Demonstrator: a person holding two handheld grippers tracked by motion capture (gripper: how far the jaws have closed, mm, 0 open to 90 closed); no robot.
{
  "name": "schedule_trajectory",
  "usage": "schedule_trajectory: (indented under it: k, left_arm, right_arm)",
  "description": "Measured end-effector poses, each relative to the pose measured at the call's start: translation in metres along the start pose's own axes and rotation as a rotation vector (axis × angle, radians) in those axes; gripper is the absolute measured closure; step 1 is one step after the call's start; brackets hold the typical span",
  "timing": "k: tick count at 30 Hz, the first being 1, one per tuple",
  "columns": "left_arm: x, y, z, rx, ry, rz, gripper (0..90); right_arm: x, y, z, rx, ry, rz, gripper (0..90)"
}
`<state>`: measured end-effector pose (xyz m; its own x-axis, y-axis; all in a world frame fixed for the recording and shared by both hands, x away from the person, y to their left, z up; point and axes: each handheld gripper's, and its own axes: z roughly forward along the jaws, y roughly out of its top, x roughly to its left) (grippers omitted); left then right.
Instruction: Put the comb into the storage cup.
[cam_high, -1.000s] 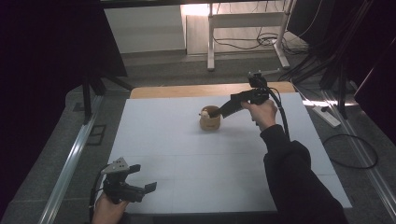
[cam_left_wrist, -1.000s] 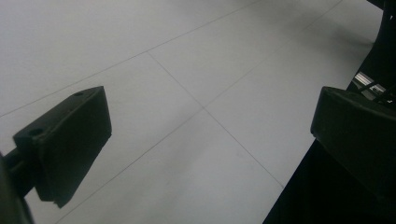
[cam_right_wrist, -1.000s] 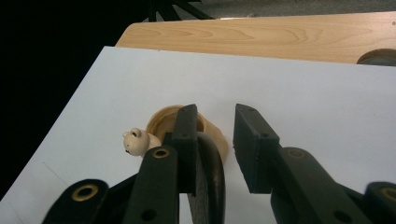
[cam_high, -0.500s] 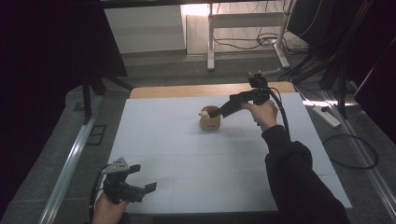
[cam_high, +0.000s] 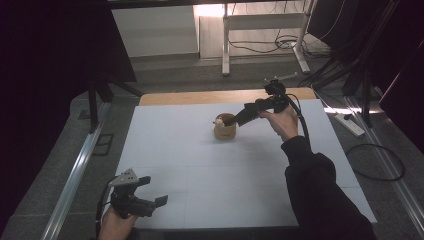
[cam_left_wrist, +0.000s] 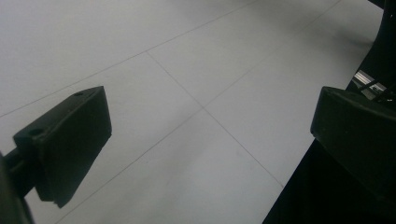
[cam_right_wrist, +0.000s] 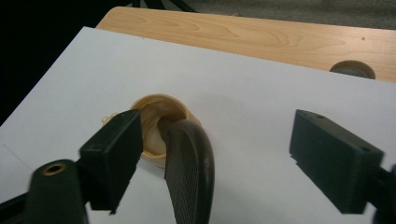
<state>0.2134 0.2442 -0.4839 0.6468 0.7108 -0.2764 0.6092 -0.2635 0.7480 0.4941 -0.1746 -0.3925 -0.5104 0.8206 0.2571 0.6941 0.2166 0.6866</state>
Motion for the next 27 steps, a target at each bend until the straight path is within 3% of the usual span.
schedule_trajectory:
  k: [15, 27]
  left_arm:
    - [0.000, 0.000, 0.000, 0.001, 0.000, 0.000, 0.0]
    - [0.000, 0.000, 0.000, 0.000, -0.001, 0.000, 0.0]
  right_arm:
    - [0.005, -0.010, -0.010, 0.004, 0.020, -0.128, 6.9]
    - [0.005, -0.022, -0.022, -0.045, 0.036, -0.185, 3.5]
